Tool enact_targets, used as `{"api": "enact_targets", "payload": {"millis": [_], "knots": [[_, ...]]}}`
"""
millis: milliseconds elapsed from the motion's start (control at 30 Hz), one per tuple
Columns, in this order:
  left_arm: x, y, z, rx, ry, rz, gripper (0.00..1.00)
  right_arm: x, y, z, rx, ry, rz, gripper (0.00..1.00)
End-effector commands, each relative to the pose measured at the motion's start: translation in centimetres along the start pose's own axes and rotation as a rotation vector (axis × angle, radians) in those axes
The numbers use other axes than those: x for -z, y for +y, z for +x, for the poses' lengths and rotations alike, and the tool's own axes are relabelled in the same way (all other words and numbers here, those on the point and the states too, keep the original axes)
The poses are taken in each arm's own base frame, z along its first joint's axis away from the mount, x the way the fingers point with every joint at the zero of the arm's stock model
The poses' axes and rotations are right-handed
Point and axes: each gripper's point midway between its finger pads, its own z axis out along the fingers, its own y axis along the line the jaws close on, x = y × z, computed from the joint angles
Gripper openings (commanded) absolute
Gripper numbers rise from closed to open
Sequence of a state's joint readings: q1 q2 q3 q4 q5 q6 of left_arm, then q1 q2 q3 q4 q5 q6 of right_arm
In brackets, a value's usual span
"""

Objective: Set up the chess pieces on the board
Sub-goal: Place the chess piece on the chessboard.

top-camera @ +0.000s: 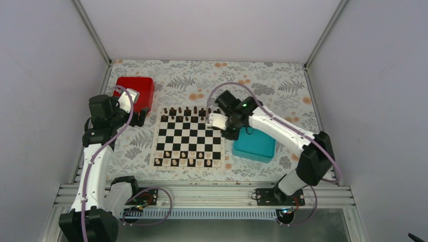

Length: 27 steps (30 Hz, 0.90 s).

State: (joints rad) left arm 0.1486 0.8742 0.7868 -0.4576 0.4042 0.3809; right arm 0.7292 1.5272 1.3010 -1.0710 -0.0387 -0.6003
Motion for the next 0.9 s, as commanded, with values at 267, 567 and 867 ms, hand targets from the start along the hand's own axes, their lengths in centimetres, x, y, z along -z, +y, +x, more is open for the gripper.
{"api": "enact_targets", "payload": {"millis": [267,567,867], "knots": [[0.1,0.1,-0.3,-0.006,-0.017,0.0,1.0,-7.9,6.3,-2.7,0.13,0.145,-0.201,0.07],[0.1,0.1,-0.3,-0.006,-0.017,0.0,1.0,-9.6,6.9,-2.6,0.141,0.166,-0.236,0.07],[0.1,0.1,-0.3,-0.006,-0.018,0.001,1.0,-9.9,8.5,-2.5,0.159,0.172,-0.289,0.07]]}}
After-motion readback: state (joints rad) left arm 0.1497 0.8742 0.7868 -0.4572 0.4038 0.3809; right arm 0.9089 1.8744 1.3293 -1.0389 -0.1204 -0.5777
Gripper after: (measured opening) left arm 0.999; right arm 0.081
